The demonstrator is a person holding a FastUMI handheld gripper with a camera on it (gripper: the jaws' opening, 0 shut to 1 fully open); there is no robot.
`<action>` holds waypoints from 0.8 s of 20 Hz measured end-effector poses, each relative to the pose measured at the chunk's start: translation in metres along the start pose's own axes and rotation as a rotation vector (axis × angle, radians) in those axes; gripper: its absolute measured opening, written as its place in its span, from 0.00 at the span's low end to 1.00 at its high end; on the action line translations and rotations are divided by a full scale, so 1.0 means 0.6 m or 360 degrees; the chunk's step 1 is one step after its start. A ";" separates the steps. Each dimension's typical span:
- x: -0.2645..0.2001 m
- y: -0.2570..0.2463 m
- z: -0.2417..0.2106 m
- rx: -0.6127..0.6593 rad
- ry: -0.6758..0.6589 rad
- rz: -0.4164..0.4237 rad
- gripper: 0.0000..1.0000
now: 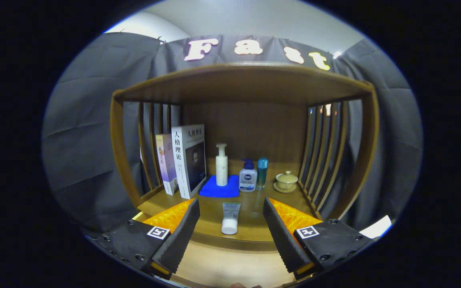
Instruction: Pull open the drawer, take out the items inside it, and place them on the countertop above the cabinet.
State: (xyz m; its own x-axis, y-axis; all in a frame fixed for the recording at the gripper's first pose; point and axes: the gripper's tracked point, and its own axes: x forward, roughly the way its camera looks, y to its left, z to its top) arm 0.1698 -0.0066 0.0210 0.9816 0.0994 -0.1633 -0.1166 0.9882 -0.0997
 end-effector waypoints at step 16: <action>-0.176 0.056 -0.215 0.0222 -0.0086 -0.0141 0.98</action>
State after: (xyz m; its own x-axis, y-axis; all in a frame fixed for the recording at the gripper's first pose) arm 0.0426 0.0009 -0.0919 0.9942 0.0137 -0.1063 -0.0110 0.9996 0.0262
